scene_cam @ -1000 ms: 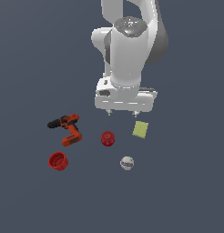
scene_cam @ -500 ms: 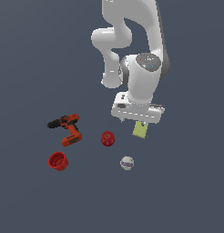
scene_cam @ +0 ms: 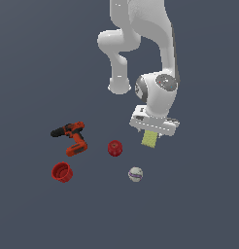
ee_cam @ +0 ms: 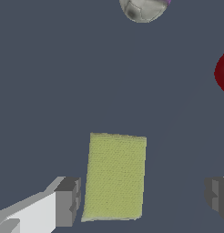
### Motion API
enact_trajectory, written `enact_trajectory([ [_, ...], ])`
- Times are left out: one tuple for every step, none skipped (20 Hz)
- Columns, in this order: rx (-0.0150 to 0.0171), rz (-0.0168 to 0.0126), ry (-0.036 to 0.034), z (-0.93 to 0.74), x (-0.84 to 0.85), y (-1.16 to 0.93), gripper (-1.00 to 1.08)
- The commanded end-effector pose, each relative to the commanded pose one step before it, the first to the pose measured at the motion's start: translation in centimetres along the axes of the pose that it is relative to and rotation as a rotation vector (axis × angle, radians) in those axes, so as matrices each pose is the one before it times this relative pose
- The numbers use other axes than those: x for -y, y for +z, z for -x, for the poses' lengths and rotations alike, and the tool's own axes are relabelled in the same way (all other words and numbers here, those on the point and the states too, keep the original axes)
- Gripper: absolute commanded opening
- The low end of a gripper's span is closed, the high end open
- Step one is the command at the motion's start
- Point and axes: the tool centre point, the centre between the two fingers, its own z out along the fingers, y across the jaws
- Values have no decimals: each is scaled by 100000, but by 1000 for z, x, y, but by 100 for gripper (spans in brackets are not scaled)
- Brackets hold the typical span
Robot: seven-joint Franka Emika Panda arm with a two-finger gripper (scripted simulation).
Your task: Pick up a designated object from a clutter of objects.
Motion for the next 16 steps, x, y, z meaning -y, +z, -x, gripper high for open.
enact_trajectory([
  [-9,-240,1879,1038,583,1193,100],
  [45,-73,559,360,175,384,100],
  [45,-70,505,330,153,345,100],
  [44,-66,451,300,132,307,100],
  [42,-61,396,268,114,269,100],
  [39,-55,346,234,95,232,100],
  [35,-48,295,199,77,195,100],
  [29,-39,234,166,65,159,100],
  [24,-32,191,127,46,123,100],
  [18,-23,135,91,33,88,100],
  [9,-12,67,59,25,53,100],
  [0,0,0,27,17,18,100],
  [58,69,-210,-80,-47,-78,100],
  [0,0,0,2,0,27,100],
  [0,0,0,5,-1,81,100],
  [0,0,0,8,-1,135,100],
])
